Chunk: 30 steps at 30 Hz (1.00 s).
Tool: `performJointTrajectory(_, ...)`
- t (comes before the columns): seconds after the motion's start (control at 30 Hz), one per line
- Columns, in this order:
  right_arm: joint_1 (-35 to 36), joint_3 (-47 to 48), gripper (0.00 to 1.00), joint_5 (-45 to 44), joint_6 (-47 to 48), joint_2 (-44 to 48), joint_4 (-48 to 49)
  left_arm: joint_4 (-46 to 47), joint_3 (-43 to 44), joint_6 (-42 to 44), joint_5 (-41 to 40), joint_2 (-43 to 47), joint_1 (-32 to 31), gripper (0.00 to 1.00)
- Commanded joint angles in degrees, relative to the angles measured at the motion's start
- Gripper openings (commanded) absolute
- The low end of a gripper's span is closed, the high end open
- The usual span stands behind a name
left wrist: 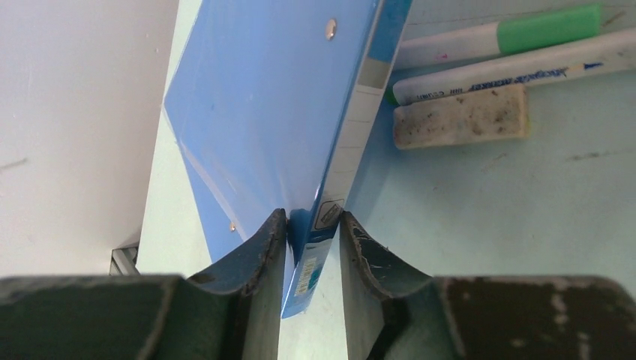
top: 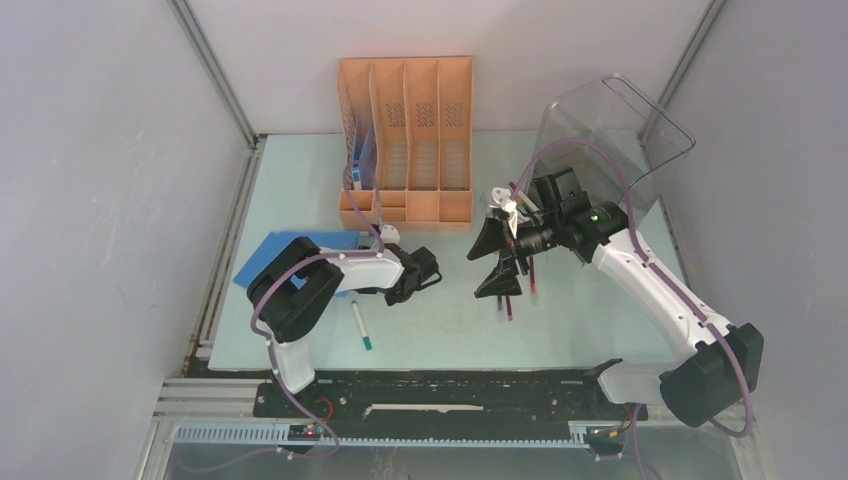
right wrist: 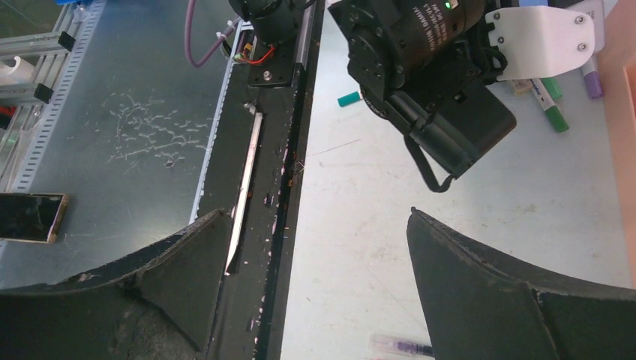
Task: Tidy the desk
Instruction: Pick up the folder from the corner of the board.
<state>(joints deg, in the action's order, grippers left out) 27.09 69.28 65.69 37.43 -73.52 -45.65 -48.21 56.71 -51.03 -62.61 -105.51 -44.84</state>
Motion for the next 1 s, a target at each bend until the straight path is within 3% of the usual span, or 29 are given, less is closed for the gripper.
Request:
performJointTrajectory(0.0,0.1,0.2,0.95,1.4,1.3,1.8,-0.8,-2.8,2.0,-4.1,-3.7,4.3,-2.6,0.11)
performJointTrajectory(0.23,-0.1,0.2,0.95,1.5,1.4,2.1,-0.9,-6.4,1.5,-6.1,-5.0,9.5,-6.0,0.0)
performJointTrajectory(0.53,-2.5,0.2,0.95,0.7,-3.5,1.6,1.8,-5.5,-1.4,-6.2,-3.8,17.9,-9.9,0.0)
performJointTrajectory(0.97,-2.4,-11.9,0.92,-11.8,-39.7,-3.7,35.8,-0.8,-4.6,-6.1,0.1,22.0,-15.0,0.0)
